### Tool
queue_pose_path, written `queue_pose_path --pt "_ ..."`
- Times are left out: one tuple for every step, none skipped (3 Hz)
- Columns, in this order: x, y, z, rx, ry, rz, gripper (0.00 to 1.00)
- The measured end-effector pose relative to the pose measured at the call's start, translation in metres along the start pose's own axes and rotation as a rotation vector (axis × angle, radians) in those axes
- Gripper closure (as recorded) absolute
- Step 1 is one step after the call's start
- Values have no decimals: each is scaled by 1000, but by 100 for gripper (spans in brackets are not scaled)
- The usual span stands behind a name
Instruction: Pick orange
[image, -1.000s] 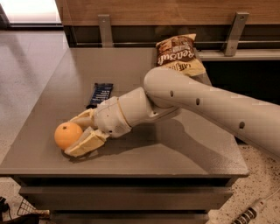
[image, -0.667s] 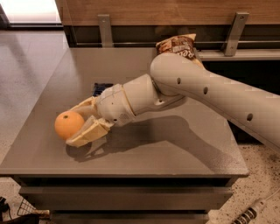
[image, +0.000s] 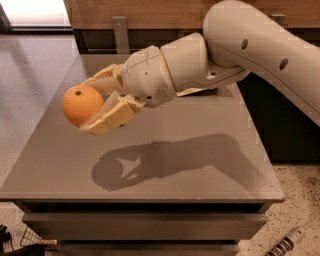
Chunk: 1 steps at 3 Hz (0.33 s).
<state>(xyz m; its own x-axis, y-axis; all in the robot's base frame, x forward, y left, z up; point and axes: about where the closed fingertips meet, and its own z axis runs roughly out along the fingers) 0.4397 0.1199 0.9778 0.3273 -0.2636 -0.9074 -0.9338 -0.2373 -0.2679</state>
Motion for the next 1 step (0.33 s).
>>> queue_pose_path --pt "-31 2 -21 45 -8 -78 100"
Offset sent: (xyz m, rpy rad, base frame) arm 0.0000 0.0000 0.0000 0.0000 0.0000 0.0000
